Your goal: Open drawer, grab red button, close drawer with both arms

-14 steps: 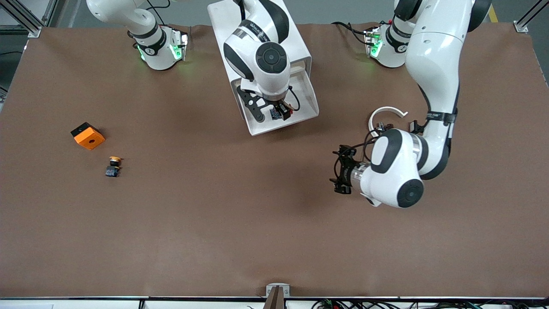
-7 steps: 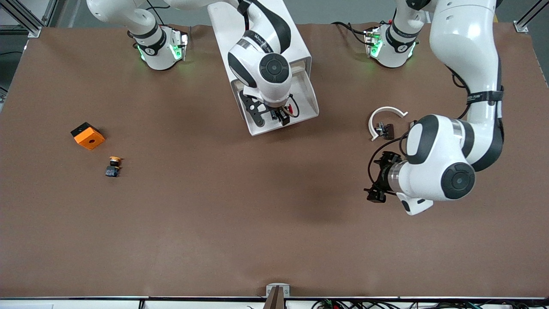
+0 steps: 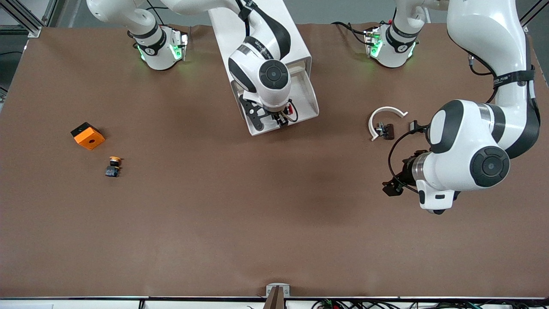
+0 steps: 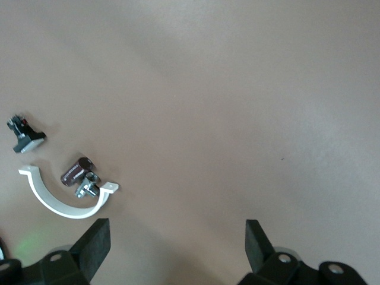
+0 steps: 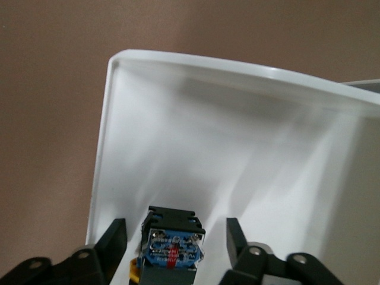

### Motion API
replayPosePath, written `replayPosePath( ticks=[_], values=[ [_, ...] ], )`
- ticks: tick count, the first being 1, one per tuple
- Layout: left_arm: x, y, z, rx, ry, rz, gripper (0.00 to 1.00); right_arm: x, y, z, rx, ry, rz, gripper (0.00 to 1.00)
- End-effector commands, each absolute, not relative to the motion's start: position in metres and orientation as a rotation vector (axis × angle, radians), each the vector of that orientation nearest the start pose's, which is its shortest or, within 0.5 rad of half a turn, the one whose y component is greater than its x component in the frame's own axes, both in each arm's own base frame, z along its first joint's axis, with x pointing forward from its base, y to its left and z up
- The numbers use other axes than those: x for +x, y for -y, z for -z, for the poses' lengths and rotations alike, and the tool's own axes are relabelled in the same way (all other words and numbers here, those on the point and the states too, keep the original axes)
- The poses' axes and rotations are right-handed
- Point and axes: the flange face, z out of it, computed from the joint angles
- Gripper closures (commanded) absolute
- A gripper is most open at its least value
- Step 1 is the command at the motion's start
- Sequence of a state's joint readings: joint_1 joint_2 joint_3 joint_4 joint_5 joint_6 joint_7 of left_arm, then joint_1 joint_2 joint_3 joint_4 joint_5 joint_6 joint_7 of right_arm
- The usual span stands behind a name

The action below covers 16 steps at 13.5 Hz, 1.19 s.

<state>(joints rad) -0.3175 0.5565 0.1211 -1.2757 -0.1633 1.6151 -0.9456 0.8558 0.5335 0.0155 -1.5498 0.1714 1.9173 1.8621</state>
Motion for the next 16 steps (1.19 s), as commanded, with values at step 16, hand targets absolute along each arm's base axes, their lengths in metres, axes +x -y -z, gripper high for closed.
replayPosePath(
  ticks=[16],
  values=[
    [0.519, 0.296, -0.317, -3.123, 0.515, -0.288, 0.0, 0.495, -0.441, -0.407, -2.919, -1.468, -0.46, 0.83]
  ],
)
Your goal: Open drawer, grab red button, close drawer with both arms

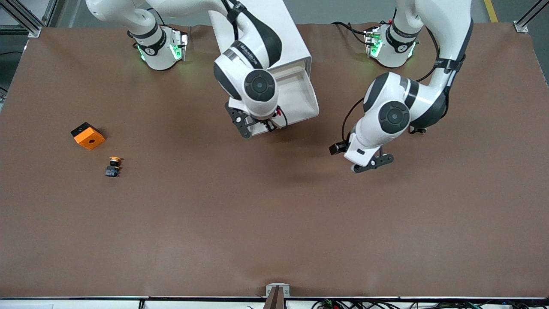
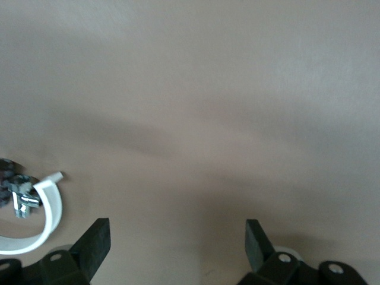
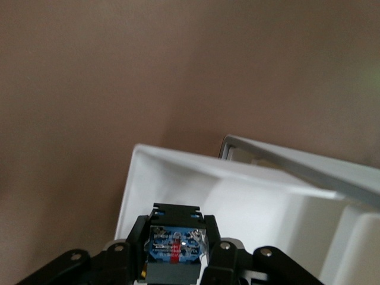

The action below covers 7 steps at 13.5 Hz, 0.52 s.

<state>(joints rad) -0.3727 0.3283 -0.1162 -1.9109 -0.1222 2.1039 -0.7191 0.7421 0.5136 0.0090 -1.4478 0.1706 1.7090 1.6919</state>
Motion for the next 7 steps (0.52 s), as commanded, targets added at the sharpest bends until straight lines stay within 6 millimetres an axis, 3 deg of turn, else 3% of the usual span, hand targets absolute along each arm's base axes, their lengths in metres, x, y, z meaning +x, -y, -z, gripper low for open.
replayPosePath(
  ticks=[1, 3, 7],
  values=[
    [0.51, 0.311, -0.314, -3.114, 0.542, -0.306, 0.0, 0.507, -0.418, -0.415, -2.926, -1.429, -0.521, 0.83],
    [0.497, 0.331, -0.307, -3.118, 0.493, -0.336, 0.0, 0.528, -0.367, -0.427, -2.995, -1.236, -0.617, 0.83],
    [0.469, 0.365, -0.285, -3.103, 0.411, -0.433, 0.0, 0.566, -0.267, -0.431, -3.079, -0.888, -0.667, 0.82]
  ],
)
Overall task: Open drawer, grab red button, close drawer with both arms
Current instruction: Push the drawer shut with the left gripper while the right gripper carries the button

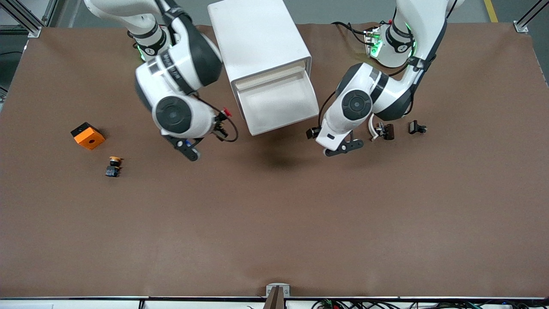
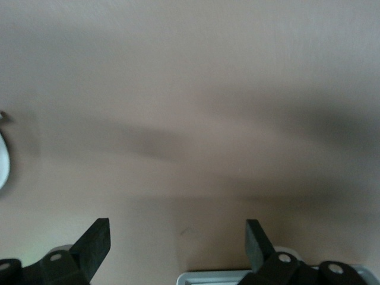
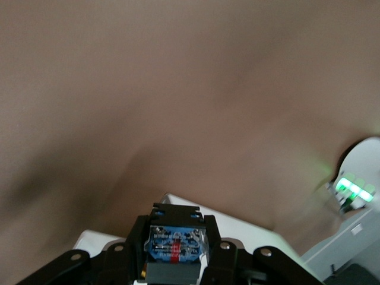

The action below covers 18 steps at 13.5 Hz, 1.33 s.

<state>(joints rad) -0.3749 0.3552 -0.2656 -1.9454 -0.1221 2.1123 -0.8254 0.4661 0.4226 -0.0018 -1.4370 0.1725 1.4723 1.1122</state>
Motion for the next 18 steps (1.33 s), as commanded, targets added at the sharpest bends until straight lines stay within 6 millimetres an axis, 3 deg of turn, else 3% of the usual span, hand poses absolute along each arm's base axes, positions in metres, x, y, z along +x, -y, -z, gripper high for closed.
replayPosePath(
  ticks=[1, 4, 6, 10, 14, 15, 18],
  values=[
    [0.461, 0.373, -0.285, -3.096, 0.464, -0.482, 0.0, 0.579, -0.229, -0.425, -3.098, -0.734, -0.681, 0.82],
    [0.426, 0.397, -0.285, -3.04, 0.437, -0.671, 0.0, 0.61, -0.13, -0.41, -3.081, -0.417, -0.673, 0.82],
    [0.402, 0.41, -0.285, -2.987, 0.382, -0.743, 0.0, 0.622, -0.093, -0.388, -3.183, -0.267, -0.552, 0.82],
    [0.367, 0.427, -0.277, -2.888, 0.325, -0.933, 0.0, 0.634, -0.014, -0.334, -3.179, 0.054, -0.346, 0.82],
    [0.335, 0.45, -0.267, -2.82, 0.32, -0.977, 0.0, 0.647, 0.032, -0.286, -3.195, 0.173, -0.261, 0.82],
    [0.328, 0.454, -0.267, -2.801, 0.326, -0.976, 0.0, 0.645, 0.035, -0.278, -3.194, 0.169, -0.261, 0.82],
    [0.348, 0.452, -0.282, -2.791, 0.426, -0.963, 0.0, 0.626, 0.041, -0.243, -3.19, 0.156, -0.228, 0.82]
  ],
)
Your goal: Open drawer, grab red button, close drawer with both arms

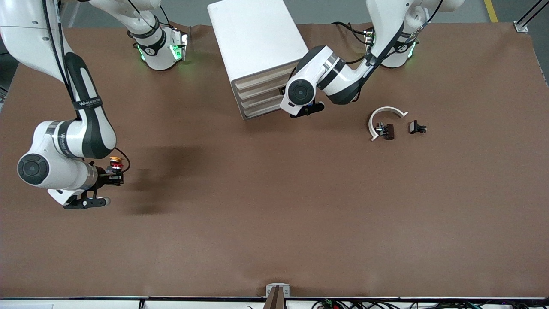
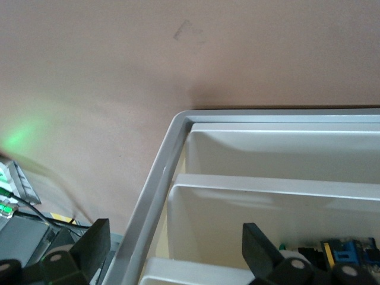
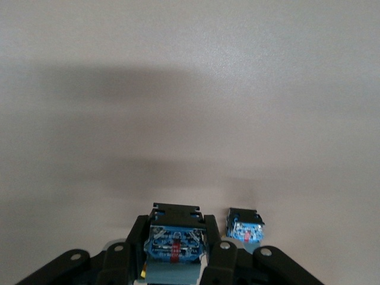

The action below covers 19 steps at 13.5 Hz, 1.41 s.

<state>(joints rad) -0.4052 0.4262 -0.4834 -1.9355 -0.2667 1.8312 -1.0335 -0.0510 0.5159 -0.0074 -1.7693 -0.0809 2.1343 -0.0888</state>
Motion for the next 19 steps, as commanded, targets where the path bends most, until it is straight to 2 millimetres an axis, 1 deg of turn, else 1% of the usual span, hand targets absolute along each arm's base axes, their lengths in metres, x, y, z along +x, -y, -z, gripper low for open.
replayPosePath(
  ticks=[1, 3, 4, 5, 6, 7, 8, 9, 11, 12, 13, 14, 15, 16, 17, 18, 19],
  values=[
    [0.363, 0.448, -0.288, -2.785, 0.478, -0.953, 0.0, 0.616, 0.04, -0.227, -3.187, 0.163, -0.213, 0.82],
    [0.412, 0.425, -0.3, -2.815, 0.608, -0.915, 0.0, 0.595, 0.038, -0.207, -3.183, 0.17, -0.2, 0.82],
    [0.441, 0.405, -0.307, -2.83, 0.678, -0.879, 0.0, 0.591, 0.038, -0.202, -3.181, 0.171, -0.209, 0.81],
    [0.462, 0.39, -0.315, -2.845, 0.708, -0.824, 0.0, 0.591, 0.042, -0.201, -3.181, 0.159, -0.207, 0.8],
    [0.484, 0.373, -0.324, -2.858, 0.729, -0.738, 0.0, 0.59, 0.05, -0.2, -3.181, 0.135, -0.21, 0.8],
    [0.505, 0.355, -0.334, -2.867, 0.743, -0.643, 0.0, 0.59, 0.053, -0.199, -3.181, 0.12, -0.212, 0.8],
    [0.525, 0.335, -0.343, -2.872, 0.764, -0.562, 0.0, 0.589, 0.054, -0.199, -3.182, 0.11, -0.212, 0.8],
    [0.549, 0.309, -0.356, -2.879, 0.814, -0.497, 0.0, 0.589, 0.056, -0.199, -3.182, 0.103, -0.215, 0.8],
    [0.588, 0.259, -0.381, -2.896, 0.95, -0.435, 0.0, 0.589, 0.057, -0.198, -3.182, 0.098, -0.212, 0.8],
    [0.603, 0.235, -0.392, -2.909, 0.948, -0.373, 0.0, 0.59, 0.057, -0.198, -3.183, 0.096, -0.203, 0.8],
    [0.615, 0.213, -0.403, -2.922, 0.892, -0.3, 0.0, 0.59, 0.057, -0.198, -3.184, 0.079, -0.2, 0.78],
    [0.624, 0.195, -0.412, -2.931, 0.865, -0.252, 0.0, 0.59, 0.056, -0.197, -3.185, 0.065, -0.199, 0.78],
    [0.634, 0.169, -0.419, -2.936, 0.863, -0.213, 0.0, 0.59, 0.055, -0.196, -3.186, 0.055, -0.201, 0.78],
    [0.64, 0.15, -0.423, -2.945, 0.827, -0.191, 0.0, 0.59, 0.055, -0.196, -3.186, 0.05, -0.199, 0.78],
    [0.647, 0.13, -0.434, -2.964, 0.781, -0.156, 0.0, 0.59, 0.054, -0.195, -3.186, 0.053, -0.201, 0.78],
    [0.65, 0.113, -0.445, -2.976, 0.744, -0.126, 0.0, 0.59, 0.054, -0.195, -3.186, 0.053, -0.201, 0.78],
    [0.649, 0.101, -0.461, -2.987, 0.695, -0.086, 0.0, 0.589, 0.054, -0.195, -3.186, 0.053, -0.203, 0.77]
  ],
)
